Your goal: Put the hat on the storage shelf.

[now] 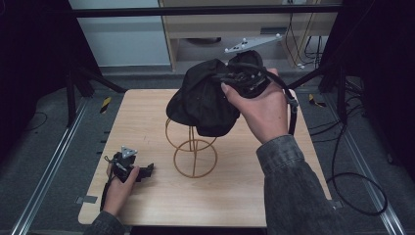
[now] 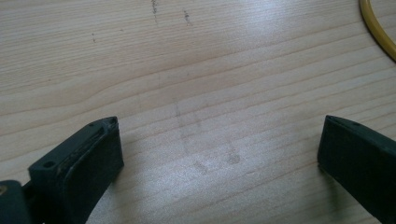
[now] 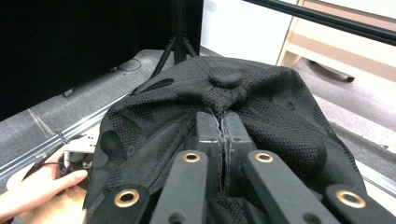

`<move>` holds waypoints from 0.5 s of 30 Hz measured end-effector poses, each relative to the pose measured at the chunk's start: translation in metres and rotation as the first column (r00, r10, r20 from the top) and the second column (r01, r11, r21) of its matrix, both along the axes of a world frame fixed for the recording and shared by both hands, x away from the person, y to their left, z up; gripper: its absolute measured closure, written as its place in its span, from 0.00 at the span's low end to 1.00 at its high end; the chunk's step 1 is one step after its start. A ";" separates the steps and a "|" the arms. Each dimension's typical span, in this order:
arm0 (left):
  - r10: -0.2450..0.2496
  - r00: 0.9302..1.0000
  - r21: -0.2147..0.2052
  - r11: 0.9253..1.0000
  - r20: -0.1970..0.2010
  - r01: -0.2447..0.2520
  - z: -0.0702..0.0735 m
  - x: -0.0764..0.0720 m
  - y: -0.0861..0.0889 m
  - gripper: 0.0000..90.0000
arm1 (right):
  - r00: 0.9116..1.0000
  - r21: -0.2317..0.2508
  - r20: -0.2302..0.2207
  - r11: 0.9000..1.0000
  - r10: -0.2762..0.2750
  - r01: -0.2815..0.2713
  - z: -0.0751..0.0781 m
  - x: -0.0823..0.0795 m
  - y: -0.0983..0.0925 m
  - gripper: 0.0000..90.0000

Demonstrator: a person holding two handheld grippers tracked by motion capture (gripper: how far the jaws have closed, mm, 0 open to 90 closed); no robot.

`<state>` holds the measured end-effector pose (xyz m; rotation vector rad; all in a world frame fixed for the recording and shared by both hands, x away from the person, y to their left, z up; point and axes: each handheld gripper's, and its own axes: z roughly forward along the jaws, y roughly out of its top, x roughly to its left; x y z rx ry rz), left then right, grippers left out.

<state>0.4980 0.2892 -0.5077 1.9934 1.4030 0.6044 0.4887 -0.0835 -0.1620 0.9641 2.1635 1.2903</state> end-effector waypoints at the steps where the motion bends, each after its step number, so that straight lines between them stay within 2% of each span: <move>1: 0.000 1.000 0.000 1.000 0.000 0.000 0.000 0.000 0.000 0.00 | 1.000 0.004 -0.002 1.000 0.005 -0.005 -0.002 0.001 0.003 0.99; 15: -0.002 1.000 0.003 1.000 -0.001 0.002 0.000 0.000 0.000 0.00 | 0.999 0.008 -0.022 0.999 0.038 -0.037 -0.011 0.008 0.021 0.99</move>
